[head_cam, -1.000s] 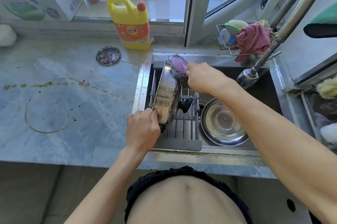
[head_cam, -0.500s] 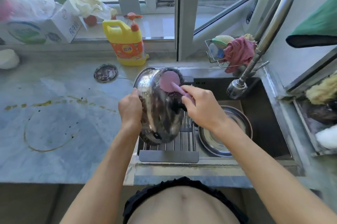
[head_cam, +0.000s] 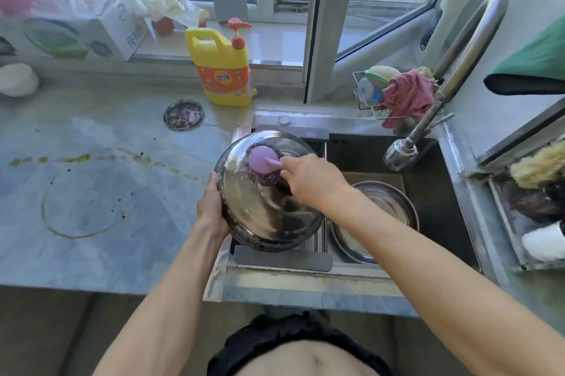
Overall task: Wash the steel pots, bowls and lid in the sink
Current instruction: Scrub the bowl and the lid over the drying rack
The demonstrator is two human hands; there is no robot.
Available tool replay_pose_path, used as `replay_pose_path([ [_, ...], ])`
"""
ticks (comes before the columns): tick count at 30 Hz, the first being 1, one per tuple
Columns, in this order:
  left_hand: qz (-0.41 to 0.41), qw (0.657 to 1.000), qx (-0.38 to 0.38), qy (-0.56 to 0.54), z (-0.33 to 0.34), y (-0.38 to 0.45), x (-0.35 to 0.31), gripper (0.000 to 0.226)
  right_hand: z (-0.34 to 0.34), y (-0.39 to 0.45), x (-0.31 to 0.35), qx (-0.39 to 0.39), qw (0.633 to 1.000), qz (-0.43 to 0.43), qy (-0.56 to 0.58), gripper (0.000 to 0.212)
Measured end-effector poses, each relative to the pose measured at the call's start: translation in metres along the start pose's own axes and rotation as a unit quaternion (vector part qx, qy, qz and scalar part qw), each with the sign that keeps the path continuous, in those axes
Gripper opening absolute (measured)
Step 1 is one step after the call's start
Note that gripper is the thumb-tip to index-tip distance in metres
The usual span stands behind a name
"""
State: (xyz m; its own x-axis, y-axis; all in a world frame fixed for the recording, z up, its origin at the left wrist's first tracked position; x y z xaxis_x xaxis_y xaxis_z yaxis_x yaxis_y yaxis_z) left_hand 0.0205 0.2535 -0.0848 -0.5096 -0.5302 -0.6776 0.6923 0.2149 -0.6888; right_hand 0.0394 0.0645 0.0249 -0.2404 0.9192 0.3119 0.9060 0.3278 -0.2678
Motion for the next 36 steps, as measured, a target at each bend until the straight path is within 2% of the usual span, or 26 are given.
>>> replay_pose_path([
  [2,-0.012,1.000,-0.023,-0.013,-0.004,-0.004,0.002,0.041,-0.001,0.005,0.000,-0.001,0.996,-0.006,0.087,0.017],
  [4,-0.022,0.999,-0.029,-0.023,-0.008,-0.002,0.004,0.039,0.001,0.002,0.003,0.000,0.995,-0.021,0.100,0.020],
  [8,-0.018,0.999,-0.037,-0.022,-0.014,0.006,0.008,0.039,0.002,-0.005,-0.006,-0.015,0.998,0.047,-0.023,0.019],
  [12,0.012,0.999,-0.041,0.015,-0.012,0.009,0.006,0.045,0.006,-0.008,0.028,-0.014,0.997,-0.060,-0.054,0.034],
  [13,0.018,0.999,-0.035,0.025,-0.011,0.010,0.005,0.046,0.002,-0.003,0.030,-0.011,0.996,-0.051,-0.076,0.036],
  [16,0.036,0.998,-0.021,0.055,-0.004,0.008,0.002,0.044,-0.026,0.014,0.009,-0.056,0.989,0.109,-0.086,0.030],
  [17,0.047,0.997,-0.023,0.059,-0.005,0.009,0.000,0.044,-0.030,0.014,0.007,-0.061,0.985,0.132,-0.090,0.029],
  [19,0.047,0.996,-0.022,0.066,-0.006,0.015,-0.003,0.047,-0.025,0.006,0.019,-0.041,0.992,0.086,-0.082,0.030],
  [21,0.043,0.996,-0.033,0.076,-0.012,0.021,-0.002,0.049,-0.013,-0.004,0.036,0.015,0.997,0.020,-0.072,0.030],
  [22,0.042,0.995,-0.032,0.089,-0.012,0.021,-0.002,0.050,-0.013,-0.002,0.031,0.021,0.996,0.026,-0.081,0.028],
  [25,0.071,0.988,-0.016,0.135,-0.007,0.023,-0.004,0.054,-0.030,0.009,0.003,-0.013,0.985,0.139,-0.098,0.028],
  [26,0.080,0.986,-0.012,0.143,-0.006,0.022,-0.008,0.055,-0.031,0.008,0.003,-0.020,0.984,0.139,-0.106,0.031],
  [30,0.087,0.986,-0.009,0.144,-0.004,0.028,-0.013,0.057,-0.025,-0.004,0.037,-0.006,0.997,0.001,-0.082,0.035],
  [32,0.099,0.984,0.001,0.149,-0.001,0.029,-0.014,0.057,-0.036,0.009,0.025,-0.016,0.994,0.047,-0.094,0.033],
  [34,0.108,0.982,0.023,0.155,0.000,0.031,-0.013,0.059,-0.052,0.020,0.005,-0.049,0.982,0.157,-0.092,0.034],
  [36,0.107,0.982,0.032,0.154,0.001,0.030,-0.017,0.060,-0.050,0.017,0.004,-0.069,0.976,0.185,-0.097,0.035],
])
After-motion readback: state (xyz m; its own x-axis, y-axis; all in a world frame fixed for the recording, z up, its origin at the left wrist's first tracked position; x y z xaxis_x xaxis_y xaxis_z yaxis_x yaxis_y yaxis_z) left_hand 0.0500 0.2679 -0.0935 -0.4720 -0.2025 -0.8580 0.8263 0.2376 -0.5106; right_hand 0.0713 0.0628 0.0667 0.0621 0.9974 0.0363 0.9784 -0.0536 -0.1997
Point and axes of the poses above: each hand's wrist, its own y-axis towards the middle knuckle, its own z-axis out of the palm, x = y × z, the point moved 4 cm from there along y, towards the middle knuckle, and after that the axes turned 6 degrees about x, right-handed, at the moved point
